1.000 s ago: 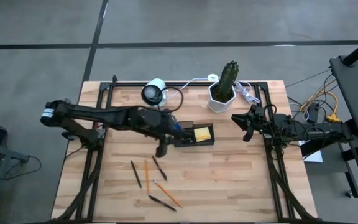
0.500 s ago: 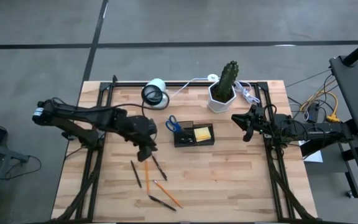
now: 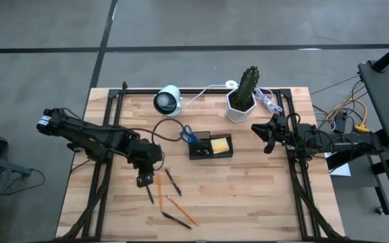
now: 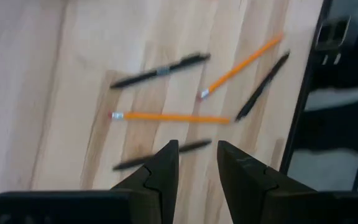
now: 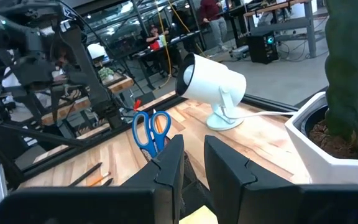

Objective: Pick and place office supplies into organizer
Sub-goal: Put the top left black pen into the black desk organizer

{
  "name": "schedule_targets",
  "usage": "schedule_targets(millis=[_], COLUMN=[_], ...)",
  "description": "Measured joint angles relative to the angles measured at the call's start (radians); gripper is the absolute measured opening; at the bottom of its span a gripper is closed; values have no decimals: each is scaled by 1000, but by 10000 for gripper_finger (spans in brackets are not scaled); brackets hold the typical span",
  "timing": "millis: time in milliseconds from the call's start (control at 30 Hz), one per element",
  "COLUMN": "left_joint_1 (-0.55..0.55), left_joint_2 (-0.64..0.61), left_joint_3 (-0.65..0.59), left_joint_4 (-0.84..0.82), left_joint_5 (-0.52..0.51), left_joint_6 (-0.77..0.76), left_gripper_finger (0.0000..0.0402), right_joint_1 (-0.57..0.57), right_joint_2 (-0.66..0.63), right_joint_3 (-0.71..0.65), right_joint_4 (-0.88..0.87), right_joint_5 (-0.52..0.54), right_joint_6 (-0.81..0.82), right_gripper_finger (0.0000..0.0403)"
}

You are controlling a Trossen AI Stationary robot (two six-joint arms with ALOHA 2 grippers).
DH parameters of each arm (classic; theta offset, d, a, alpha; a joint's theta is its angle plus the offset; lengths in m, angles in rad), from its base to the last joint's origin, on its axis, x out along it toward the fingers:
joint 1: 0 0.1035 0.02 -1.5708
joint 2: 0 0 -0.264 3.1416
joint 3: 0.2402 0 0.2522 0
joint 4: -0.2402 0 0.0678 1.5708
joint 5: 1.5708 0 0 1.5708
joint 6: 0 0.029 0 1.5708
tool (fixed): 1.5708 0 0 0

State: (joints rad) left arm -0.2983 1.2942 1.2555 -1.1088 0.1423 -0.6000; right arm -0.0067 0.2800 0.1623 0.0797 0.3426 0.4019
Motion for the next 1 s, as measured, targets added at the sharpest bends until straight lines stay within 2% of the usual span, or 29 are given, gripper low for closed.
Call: schedule_targets(millis=[133, 600, 1000], left_joint_1=[-28, -67, -67], left_joint_2=[5, 103, 197], left_joint_3=[-39, -101, -101], left_joint_4=[-5, -51, -60], left_joint_5=[71, 82, 81], left_joint_6=[127, 721, 870], left_gripper_finger=[94, 94, 93], right_joint_1=[0, 0, 0], right_joint_2=[6, 17, 19], right_joint_3=[0, 0, 0], right_joint_4=[-1, 0, 0], right_joint_5=[0, 0, 12], right_joint_6=[0, 6, 18], right_gripper_finger=[54, 54, 54])
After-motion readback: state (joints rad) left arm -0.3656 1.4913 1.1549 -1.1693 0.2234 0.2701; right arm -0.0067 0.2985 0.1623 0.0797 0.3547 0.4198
